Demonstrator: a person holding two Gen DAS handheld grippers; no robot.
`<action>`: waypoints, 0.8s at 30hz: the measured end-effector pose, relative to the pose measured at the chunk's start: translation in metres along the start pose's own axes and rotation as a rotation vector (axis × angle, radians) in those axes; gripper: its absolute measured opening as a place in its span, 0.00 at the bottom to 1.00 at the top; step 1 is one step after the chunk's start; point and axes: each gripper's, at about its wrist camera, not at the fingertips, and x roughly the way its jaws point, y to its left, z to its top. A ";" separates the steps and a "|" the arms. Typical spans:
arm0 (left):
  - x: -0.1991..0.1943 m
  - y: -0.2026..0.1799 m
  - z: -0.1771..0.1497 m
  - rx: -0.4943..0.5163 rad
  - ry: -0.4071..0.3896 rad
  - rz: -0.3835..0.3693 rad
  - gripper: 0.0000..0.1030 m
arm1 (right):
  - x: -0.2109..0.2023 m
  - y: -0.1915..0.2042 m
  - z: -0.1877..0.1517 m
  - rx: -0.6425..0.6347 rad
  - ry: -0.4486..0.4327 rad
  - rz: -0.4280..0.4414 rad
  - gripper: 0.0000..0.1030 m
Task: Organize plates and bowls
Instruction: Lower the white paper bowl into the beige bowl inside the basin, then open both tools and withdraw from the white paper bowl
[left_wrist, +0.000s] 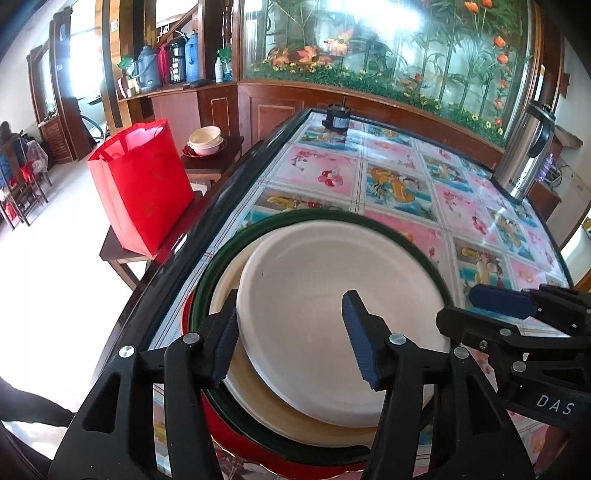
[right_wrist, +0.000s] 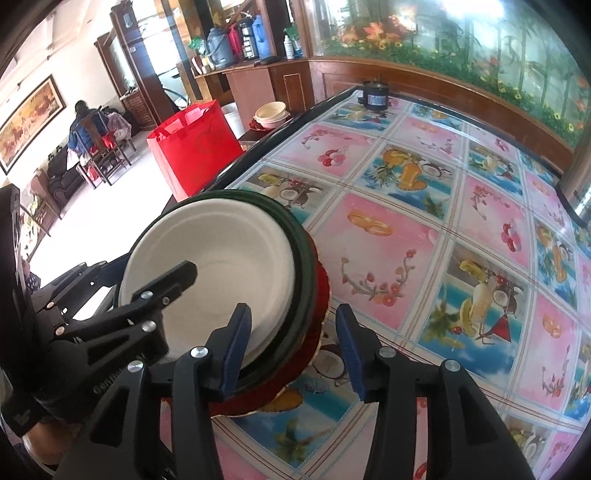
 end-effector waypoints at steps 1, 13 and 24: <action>-0.004 0.000 0.001 0.002 -0.010 0.002 0.56 | -0.003 -0.002 -0.001 0.006 -0.005 0.007 0.46; -0.042 -0.004 -0.006 0.016 -0.155 0.116 0.61 | -0.028 0.003 -0.015 0.024 -0.117 -0.053 0.65; -0.056 -0.003 -0.032 -0.042 -0.187 0.095 0.61 | -0.040 0.001 -0.044 0.056 -0.194 -0.125 0.78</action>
